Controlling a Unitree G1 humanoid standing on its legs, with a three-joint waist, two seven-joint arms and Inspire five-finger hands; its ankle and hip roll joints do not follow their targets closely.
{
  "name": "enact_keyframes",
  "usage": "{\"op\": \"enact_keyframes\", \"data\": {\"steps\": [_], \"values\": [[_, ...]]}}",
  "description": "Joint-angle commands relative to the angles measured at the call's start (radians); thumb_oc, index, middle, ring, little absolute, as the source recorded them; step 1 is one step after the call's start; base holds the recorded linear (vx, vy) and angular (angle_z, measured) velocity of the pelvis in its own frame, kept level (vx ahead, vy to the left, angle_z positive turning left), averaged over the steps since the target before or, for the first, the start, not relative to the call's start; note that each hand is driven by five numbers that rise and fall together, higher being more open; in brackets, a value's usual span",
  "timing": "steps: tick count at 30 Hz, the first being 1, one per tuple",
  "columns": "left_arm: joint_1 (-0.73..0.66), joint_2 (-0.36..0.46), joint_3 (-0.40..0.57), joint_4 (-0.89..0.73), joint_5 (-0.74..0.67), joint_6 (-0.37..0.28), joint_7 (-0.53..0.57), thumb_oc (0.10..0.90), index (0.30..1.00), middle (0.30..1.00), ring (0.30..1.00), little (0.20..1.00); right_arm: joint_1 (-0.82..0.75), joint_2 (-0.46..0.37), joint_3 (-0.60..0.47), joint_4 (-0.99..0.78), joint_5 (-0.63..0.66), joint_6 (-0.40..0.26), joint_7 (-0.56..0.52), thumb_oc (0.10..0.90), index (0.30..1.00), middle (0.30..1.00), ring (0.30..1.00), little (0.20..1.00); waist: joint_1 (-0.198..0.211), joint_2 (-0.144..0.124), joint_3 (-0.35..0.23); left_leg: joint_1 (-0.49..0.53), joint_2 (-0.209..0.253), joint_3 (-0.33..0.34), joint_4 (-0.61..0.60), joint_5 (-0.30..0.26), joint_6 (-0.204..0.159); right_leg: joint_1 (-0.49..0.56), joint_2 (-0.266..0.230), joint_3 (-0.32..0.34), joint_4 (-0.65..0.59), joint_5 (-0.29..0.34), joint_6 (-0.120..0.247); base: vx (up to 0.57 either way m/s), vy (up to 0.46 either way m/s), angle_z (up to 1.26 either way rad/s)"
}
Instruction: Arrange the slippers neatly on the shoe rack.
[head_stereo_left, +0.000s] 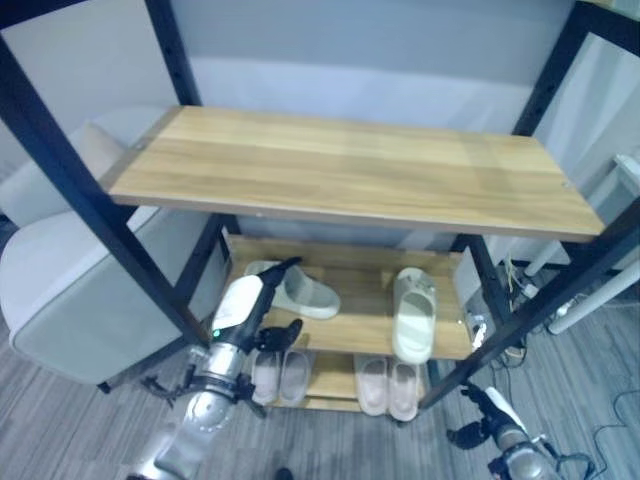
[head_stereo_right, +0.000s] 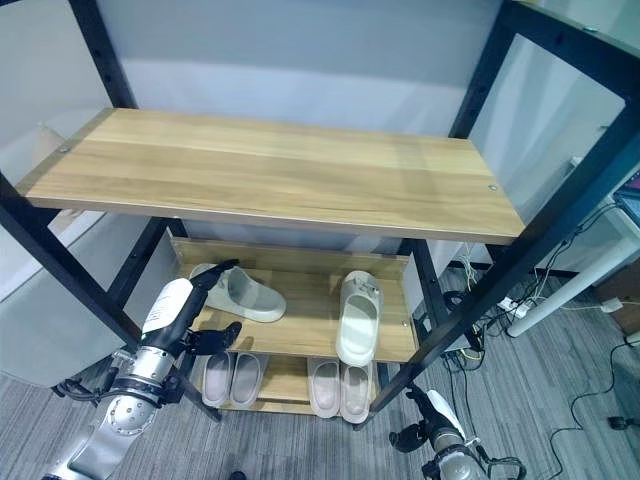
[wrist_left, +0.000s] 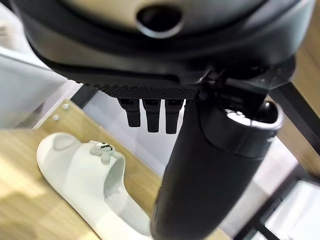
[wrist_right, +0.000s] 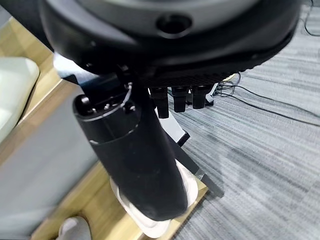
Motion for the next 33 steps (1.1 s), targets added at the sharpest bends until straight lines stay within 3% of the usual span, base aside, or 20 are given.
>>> {"op": "enact_keyframes", "data": {"steps": [1,16,33], "values": [[-0.145,-0.026,0.025,-0.039,-0.040,-0.059,0.068,0.800,0.900,0.900,0.900,0.900,-0.078,0.034,0.041,-0.156,0.021,-0.103,0.018,0.800,0.900,0.900,0.900,0.900,-0.008,-0.006,0.007,0.007,-0.008,0.143,0.009,-0.040,0.035,-0.006,-0.065,0.058,-0.001,-0.033,0.100,0.05,0.010,-0.07],[-0.158,-0.030,0.057,0.008,-0.012,-0.011,0.089,0.800,0.900,0.900,0.900,0.900,-0.060,0.019,0.045,-0.183,0.004,-0.094,0.027,0.800,0.900,0.900,0.900,0.900,-0.014,0.003,0.014,0.002,-0.003,0.131,-0.001,-0.041,0.026,-0.016,-0.061,0.050,-0.002,-0.042,0.098,0.02,0.005,-0.01],[-0.341,-0.075,0.117,0.128,-0.094,0.058,0.171,0.800,0.900,0.900,0.900,0.900,-0.049,-0.042,0.049,-0.239,-0.024,-0.085,0.054,0.800,0.900,0.900,0.900,0.900,-0.050,0.010,0.034,-0.095,0.006,0.138,-0.009,-0.016,0.016,-0.126,-0.057,0.060,-0.002,-0.027,0.102,0.00,0.001,0.00]]}}
